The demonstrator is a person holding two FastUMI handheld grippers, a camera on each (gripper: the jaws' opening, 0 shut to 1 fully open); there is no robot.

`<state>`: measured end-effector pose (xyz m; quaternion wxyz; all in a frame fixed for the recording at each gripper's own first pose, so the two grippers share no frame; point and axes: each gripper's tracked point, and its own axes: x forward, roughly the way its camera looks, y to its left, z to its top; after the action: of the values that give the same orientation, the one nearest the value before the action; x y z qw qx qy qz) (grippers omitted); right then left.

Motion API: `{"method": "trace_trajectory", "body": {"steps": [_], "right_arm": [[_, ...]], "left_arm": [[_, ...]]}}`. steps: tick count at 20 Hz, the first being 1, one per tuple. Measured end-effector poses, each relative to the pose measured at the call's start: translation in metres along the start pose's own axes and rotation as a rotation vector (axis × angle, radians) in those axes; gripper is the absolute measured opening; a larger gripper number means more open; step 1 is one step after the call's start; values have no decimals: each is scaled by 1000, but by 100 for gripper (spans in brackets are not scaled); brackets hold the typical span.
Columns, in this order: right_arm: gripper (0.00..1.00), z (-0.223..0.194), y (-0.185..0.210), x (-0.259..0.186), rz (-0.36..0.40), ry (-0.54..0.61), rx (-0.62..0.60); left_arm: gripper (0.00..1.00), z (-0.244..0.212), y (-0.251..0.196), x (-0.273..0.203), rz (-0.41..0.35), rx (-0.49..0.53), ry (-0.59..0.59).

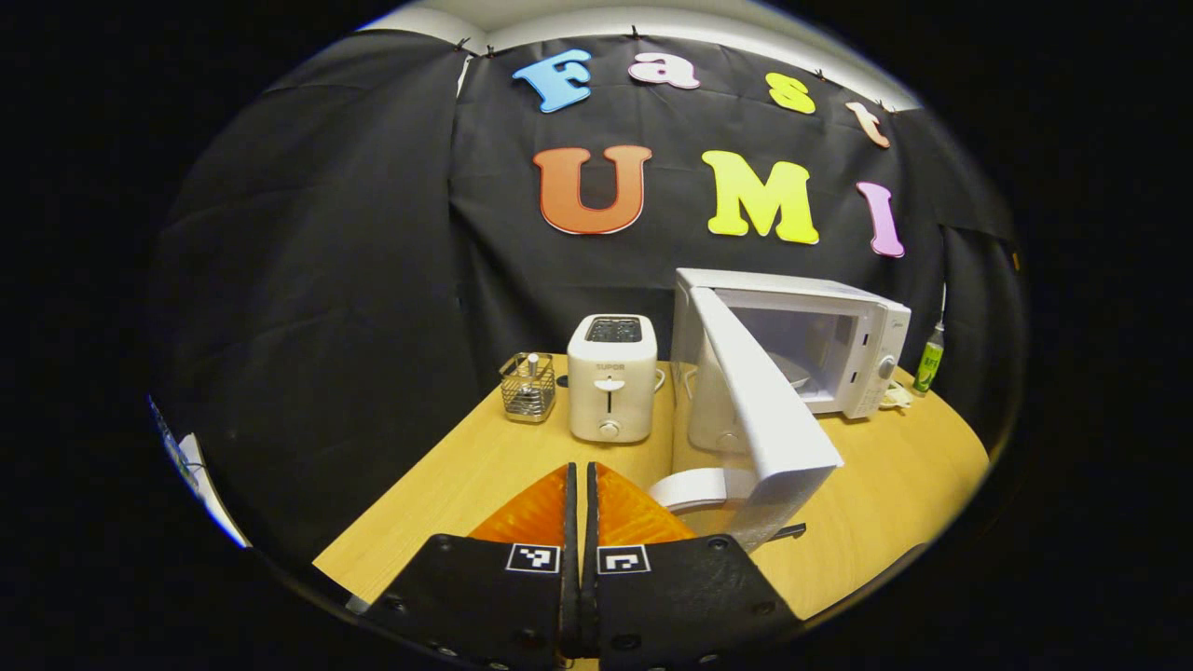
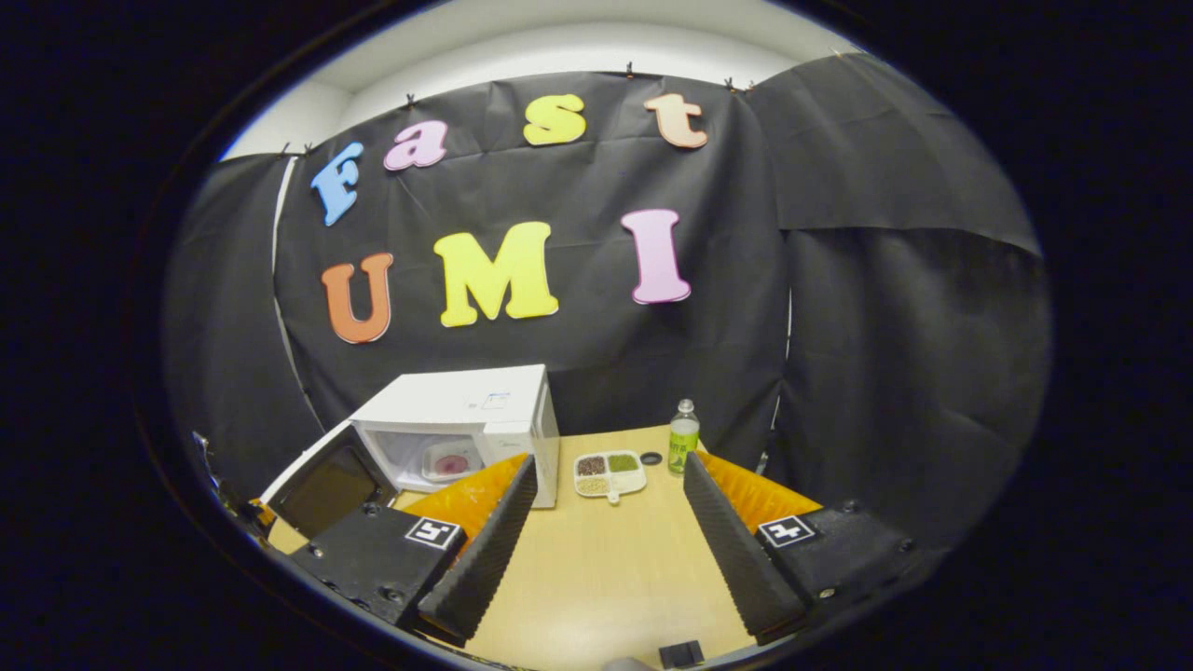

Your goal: Open the microwave oven with the left hand, put the food in, and close the microwave oven.

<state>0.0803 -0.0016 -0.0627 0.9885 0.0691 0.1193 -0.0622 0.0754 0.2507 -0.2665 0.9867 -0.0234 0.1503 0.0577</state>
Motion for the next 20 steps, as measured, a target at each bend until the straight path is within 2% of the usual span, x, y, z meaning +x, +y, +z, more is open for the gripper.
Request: {"method": "trace_trajectory", "body": {"steps": [5,6,7,8,9,10,11,12,13,16,17,18,19,20], "right_arm": [[100,1,1,0,-1,4,-1],[92,1,2,-1,-1,5,-3],[100,2,2,-1,-1,8,-6],[100,1,1,-1,0,11,-8],[100,2,1,-1,-2,13,-9],[100,2,0,0,-4,15,-8],[100,3,0,1,-5,15,-6],[100,4,0,1,-7,17,-6],[92,3,-1,1,-8,19,-7],[92,4,-5,2,-16,23,-20],[100,4,-7,3,-20,25,-21],[100,5,-8,3,-21,28,-21],[92,5,-9,4,-22,29,-19],[92,6,-11,5,-23,29,-19]], "left_arm": [[0,1,-64,-3,-134,30,-12],[0,1,-81,-6,-176,32,-9],[0,1,-98,-8,-215,43,-10],[0,2,-109,-8,-238,53,-11],[1,2,-121,-14,-257,63,-16],[0,-3,-136,18,-263,62,-25],[0,3,-143,-3,-281,60,-21],[0,6,-153,-3,-296,62,-25],[0,6,-162,-5,-314,67,-23],[0,3,-189,-2,-362,94,-15],[0,3,-197,2,-372,104,-14],[0,3,-205,6,-381,109,-14],[0,3,-212,9,-386,112,-13],[0,3,-218,12,-394,113,-10]]}}
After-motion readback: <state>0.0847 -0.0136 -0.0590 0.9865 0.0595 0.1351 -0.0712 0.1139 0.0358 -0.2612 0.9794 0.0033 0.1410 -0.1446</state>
